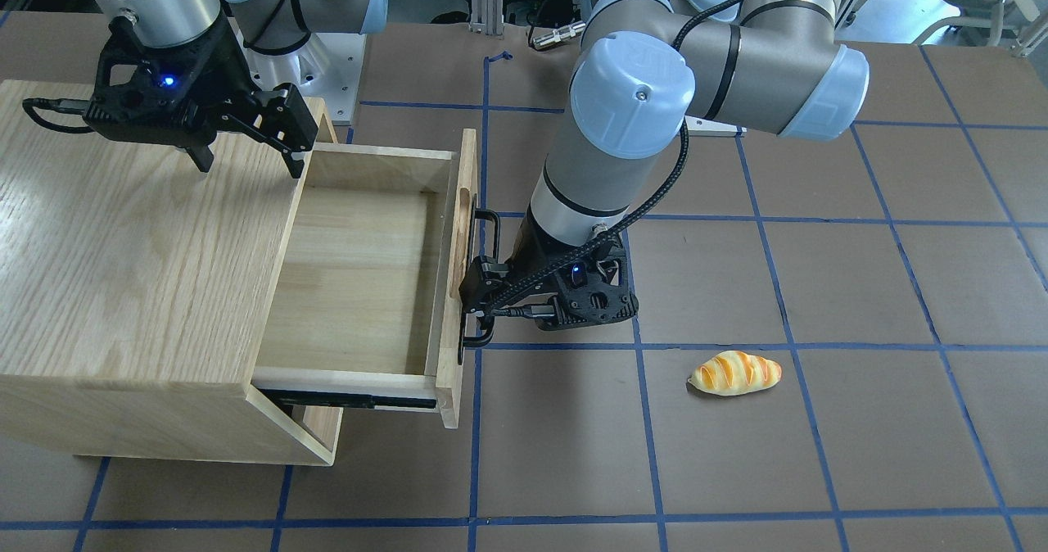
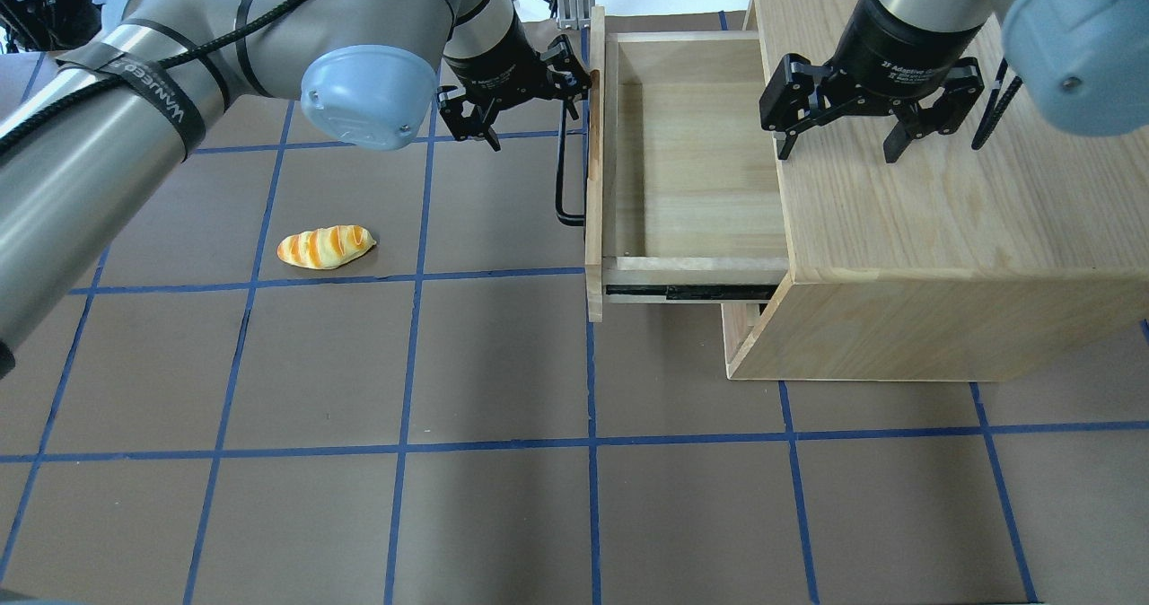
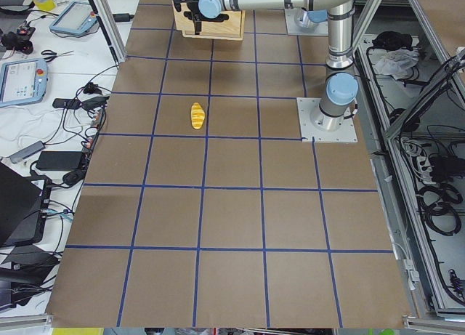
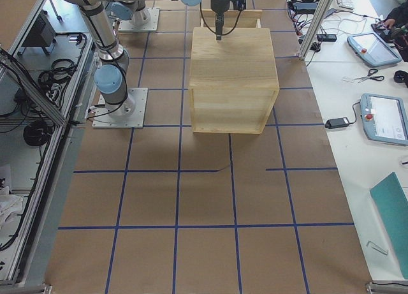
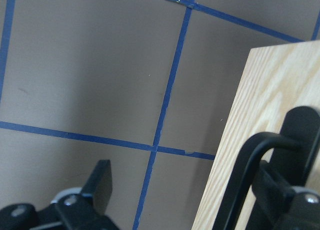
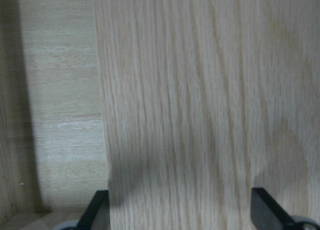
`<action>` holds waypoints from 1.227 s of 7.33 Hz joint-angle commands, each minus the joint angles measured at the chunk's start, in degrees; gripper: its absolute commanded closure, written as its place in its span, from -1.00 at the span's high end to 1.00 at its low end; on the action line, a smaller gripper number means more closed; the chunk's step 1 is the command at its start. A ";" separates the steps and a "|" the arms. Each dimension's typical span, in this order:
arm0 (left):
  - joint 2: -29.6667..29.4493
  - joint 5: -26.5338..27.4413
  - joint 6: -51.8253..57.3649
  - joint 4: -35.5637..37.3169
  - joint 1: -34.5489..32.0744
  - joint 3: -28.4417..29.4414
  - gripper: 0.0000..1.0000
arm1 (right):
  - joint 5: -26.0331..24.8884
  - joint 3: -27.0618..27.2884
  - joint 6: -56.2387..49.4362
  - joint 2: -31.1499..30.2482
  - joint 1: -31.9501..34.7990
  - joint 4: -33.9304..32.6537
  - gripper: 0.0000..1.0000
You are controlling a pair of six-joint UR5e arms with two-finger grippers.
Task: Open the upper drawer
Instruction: 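Pull the handle with the left gripper, sliding the drawer out toward the robot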
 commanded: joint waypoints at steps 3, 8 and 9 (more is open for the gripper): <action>0.64 2.61 0.37 -0.93 1.37 0.13 1.00 | 0.05 0.00 0.00 0.00 0.00 0.00 1.00; 2.76 2.35 -0.33 -8.91 1.37 3.10 1.00 | 0.05 0.00 0.00 0.00 0.00 0.00 1.00; 3.02 2.43 -0.33 -9.71 1.46 3.90 1.00 | 0.05 0.00 0.00 0.00 0.00 0.00 1.00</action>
